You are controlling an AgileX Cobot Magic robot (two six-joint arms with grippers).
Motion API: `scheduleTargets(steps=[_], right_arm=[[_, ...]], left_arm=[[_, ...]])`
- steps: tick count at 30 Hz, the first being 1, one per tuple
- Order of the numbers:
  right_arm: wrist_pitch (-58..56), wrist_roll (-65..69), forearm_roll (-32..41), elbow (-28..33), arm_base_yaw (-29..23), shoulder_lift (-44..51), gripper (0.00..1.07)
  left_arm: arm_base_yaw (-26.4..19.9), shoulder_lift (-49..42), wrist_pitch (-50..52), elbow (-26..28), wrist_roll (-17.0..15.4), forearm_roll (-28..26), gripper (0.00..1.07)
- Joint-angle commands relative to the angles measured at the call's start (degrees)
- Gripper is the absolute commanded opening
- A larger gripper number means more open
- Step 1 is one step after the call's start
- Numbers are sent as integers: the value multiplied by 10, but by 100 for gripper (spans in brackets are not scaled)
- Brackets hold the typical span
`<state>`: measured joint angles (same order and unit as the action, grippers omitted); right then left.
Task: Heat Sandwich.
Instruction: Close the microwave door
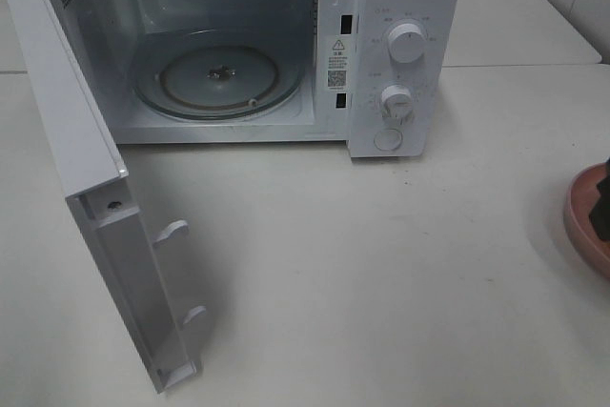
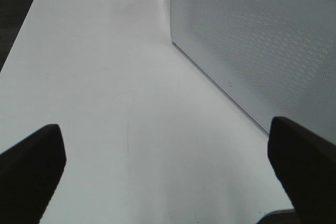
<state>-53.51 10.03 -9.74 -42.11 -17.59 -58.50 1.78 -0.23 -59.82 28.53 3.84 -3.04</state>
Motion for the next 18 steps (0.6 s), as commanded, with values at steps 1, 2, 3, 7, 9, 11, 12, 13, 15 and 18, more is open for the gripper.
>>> scheduleTargets(steps=[1,2,3,7,9,11,12,13,15,18], right_arm=[[-34,-10,-1,-2,1,39,76],[-34,-10,-1,-2,1,39,76],[-41,-10,-1,-2,1,51,77],[-68,-10,-1,-2,1,91,77],[-87,-10,-1,-2,1,127,77],[-92,-10,-1,-2,1,140,77],[-95,-11,-2,-2,1,152,77],[-101,-11,-3,-2,1,178,77],[-104,-12,-3,-2,1,207,77],[-104,-19,-2,-2,12,249,77]], left_arm=[[-2,-15,9,-2,-2,-1,101],[-2,-15,9,-2,-2,-1,101],[-2,-15,9,-2,-2,-1,101],[-2,-15,9,-2,-2,-1,101],[-2,-15,9,-2,-2,-1,101],[-2,-15,9,-2,-2,-1,101],[-2,-15,9,-2,-2,-1,101],[-2,-15,9,-2,-2,-1,101],[-2,-15,9,-2,-2,-1,101],[-2,-15,9,-2,-2,-1,101]])
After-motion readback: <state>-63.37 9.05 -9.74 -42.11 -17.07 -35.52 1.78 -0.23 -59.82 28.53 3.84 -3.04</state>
